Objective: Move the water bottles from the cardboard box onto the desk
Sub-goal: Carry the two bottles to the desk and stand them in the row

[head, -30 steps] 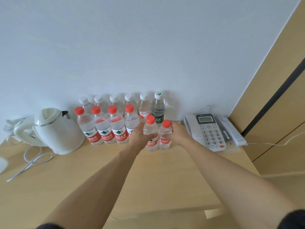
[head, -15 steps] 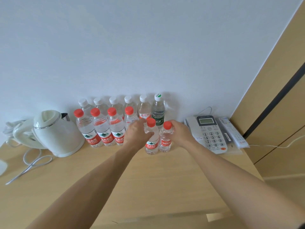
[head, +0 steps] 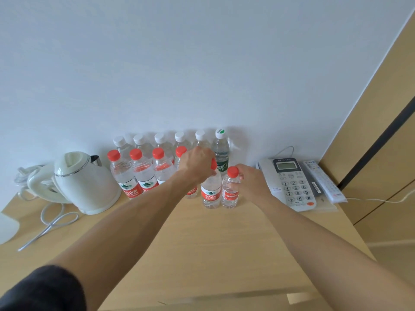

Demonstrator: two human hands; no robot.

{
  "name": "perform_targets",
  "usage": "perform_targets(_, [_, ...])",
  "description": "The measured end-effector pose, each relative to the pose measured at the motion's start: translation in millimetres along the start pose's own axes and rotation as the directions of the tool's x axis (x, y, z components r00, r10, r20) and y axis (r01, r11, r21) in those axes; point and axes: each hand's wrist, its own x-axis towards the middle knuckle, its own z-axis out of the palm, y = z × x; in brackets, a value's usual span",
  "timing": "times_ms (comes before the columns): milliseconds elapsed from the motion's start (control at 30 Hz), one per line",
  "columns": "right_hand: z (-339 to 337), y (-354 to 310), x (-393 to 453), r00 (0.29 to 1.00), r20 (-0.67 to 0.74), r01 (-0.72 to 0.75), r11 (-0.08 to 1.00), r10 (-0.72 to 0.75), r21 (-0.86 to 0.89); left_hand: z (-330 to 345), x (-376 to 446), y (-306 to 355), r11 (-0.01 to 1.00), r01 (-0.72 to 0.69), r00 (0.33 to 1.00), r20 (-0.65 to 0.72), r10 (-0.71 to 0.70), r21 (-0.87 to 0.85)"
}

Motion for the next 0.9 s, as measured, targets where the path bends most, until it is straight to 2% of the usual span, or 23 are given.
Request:
perform_targets(167, [1,2,-2,1.000,-0.005,-0.014,1.000,0.014,0.005,-4,12,2,0.980,-0.036,0.996,-0.077,0.052,0.194])
perform_targets(300, [0,0,-3,1.000,-0.014,-0.014,1.000,0.014,-0.010,-8,25,-2,0.965,-0.033,0.997,-0.053,0.048,0.262])
perform_targets(500, [2,4,-4,0.999,-0.011,-0.047,0.998,0.048,0.047,-11,39,-14,0.963,0.009,0.999,-0.034,0.000,0.271])
perform_targets(900, [13,5,0,1.000,-0.001,-0.019,1.000,0.019,-0.021,-7,46,-17,0.972,-0.011,0.999,0.051,-0.001,0.236])
